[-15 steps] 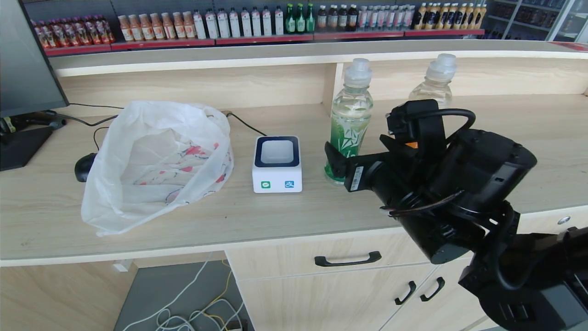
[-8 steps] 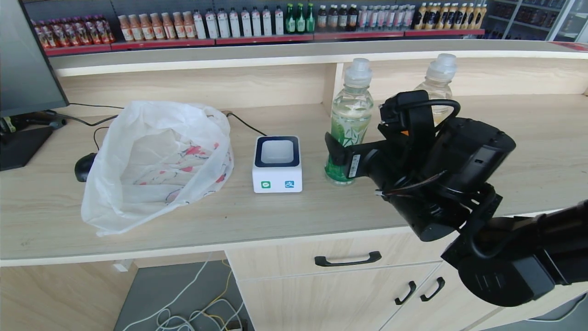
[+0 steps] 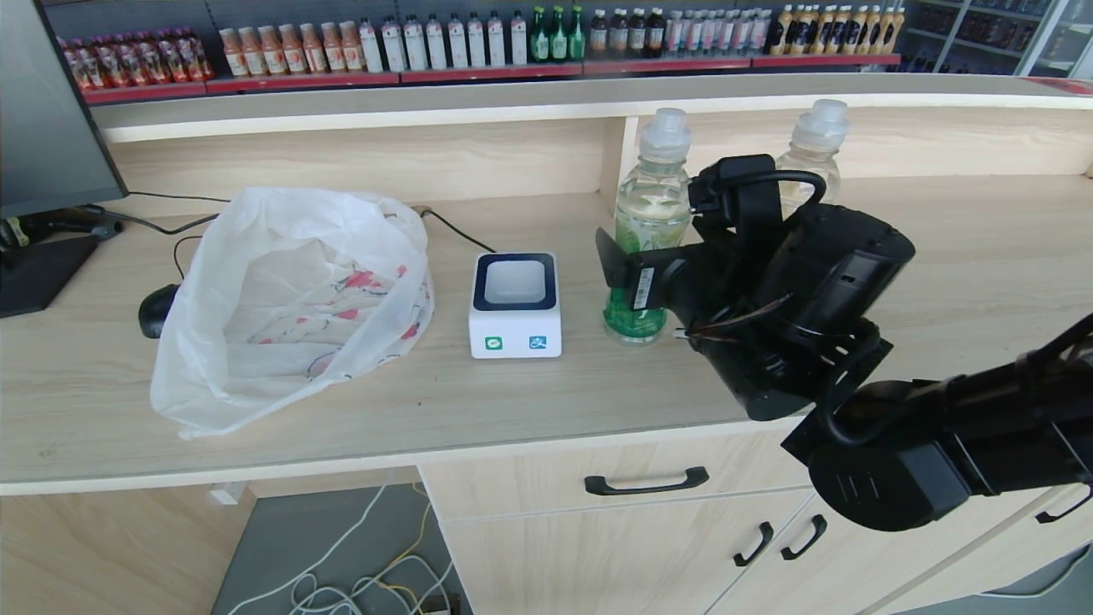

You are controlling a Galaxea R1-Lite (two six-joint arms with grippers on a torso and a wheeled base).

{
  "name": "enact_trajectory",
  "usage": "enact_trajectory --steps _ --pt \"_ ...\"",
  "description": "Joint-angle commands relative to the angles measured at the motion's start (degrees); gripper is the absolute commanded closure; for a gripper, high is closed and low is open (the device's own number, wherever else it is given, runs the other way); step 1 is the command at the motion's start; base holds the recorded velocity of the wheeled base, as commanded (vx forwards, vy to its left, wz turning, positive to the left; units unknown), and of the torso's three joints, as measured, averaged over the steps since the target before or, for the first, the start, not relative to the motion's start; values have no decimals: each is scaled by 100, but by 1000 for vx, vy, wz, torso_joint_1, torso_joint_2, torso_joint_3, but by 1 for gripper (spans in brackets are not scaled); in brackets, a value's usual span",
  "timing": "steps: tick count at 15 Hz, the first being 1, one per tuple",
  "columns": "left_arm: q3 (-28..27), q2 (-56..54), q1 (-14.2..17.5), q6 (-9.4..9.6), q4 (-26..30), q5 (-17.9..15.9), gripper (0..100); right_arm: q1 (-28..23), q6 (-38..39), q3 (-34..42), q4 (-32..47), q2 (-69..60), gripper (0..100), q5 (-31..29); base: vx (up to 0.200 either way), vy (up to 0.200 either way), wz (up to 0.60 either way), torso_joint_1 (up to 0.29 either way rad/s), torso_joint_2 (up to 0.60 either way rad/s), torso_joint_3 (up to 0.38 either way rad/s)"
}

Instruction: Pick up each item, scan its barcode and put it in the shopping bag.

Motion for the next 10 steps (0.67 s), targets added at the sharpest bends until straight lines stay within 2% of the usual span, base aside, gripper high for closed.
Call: enact_trajectory --steps 1,6,10 --pt "0 0 0 -1 -1 0 0 -39 1 -53 0 76 0 12 0 0 0 0 0 0" --pt "0 0 0 -1 -1 0 0 -118 1 -132 26 172 0 38 0 0 0 0 0 0" --pt "0 0 0 -1 -1 0 0 -320 -78 -484 35 357 0 241 0 0 0 0 0 0"
